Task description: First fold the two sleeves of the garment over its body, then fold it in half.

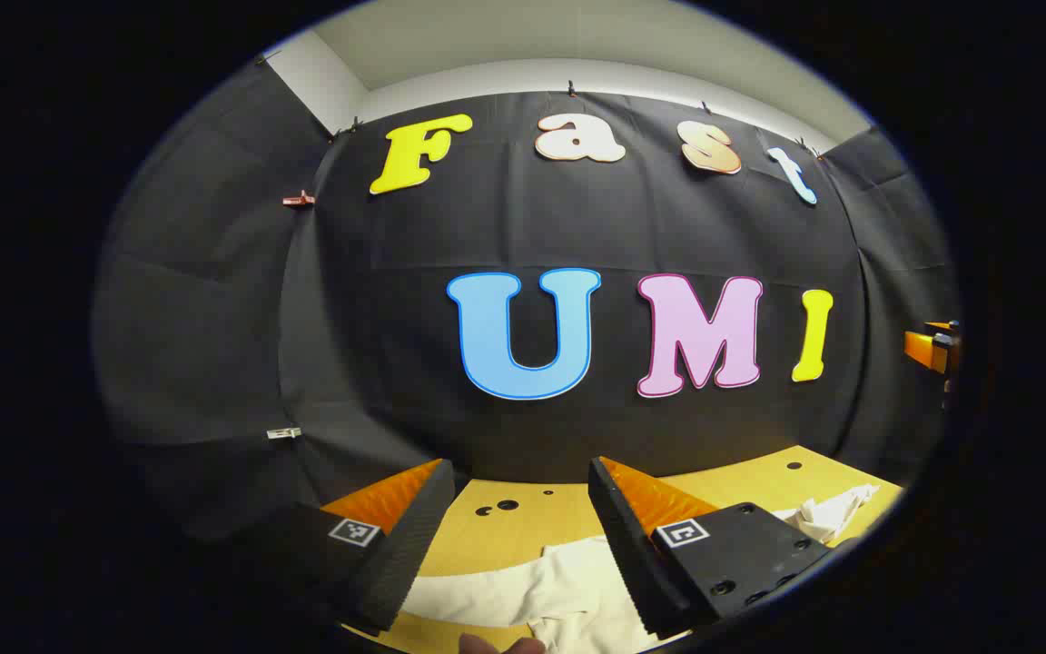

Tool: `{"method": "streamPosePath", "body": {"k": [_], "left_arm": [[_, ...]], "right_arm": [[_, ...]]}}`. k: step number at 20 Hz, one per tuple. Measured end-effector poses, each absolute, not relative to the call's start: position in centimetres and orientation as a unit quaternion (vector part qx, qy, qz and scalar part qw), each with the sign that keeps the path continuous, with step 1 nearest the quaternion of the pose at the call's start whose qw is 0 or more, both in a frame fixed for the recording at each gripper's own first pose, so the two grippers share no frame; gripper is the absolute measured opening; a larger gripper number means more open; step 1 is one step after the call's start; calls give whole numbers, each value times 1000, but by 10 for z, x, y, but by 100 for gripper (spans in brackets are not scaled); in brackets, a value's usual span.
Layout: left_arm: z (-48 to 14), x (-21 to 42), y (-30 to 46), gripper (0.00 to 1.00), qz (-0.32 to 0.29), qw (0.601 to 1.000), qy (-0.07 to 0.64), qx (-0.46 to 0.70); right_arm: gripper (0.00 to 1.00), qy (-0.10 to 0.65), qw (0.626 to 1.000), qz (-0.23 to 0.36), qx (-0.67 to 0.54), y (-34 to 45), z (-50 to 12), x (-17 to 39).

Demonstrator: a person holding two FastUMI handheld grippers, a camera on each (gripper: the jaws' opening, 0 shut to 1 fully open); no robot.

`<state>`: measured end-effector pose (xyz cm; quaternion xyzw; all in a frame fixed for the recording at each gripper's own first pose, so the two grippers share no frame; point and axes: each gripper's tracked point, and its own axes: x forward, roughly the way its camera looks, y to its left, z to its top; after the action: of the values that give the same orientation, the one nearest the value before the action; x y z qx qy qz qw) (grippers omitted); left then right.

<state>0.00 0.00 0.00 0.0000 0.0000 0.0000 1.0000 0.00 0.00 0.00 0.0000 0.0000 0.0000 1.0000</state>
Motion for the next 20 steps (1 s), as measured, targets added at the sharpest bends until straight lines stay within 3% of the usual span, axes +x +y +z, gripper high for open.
{"method": "streamPosePath", "body": {"k": [1,14,20], "left_arm": [[2,0,-3,94,-2,1000,2,2],[4,6,-58,95,-26,999,9,21],[-4,12,-95,94,-42,998,22,35]], "right_arm": [[97,2,1000,-2,-1,-3,-2,-1],[97,46,998,-18,-24,-60,-39,7],[97,133,989,-56,-14,-116,-102,24]]}}
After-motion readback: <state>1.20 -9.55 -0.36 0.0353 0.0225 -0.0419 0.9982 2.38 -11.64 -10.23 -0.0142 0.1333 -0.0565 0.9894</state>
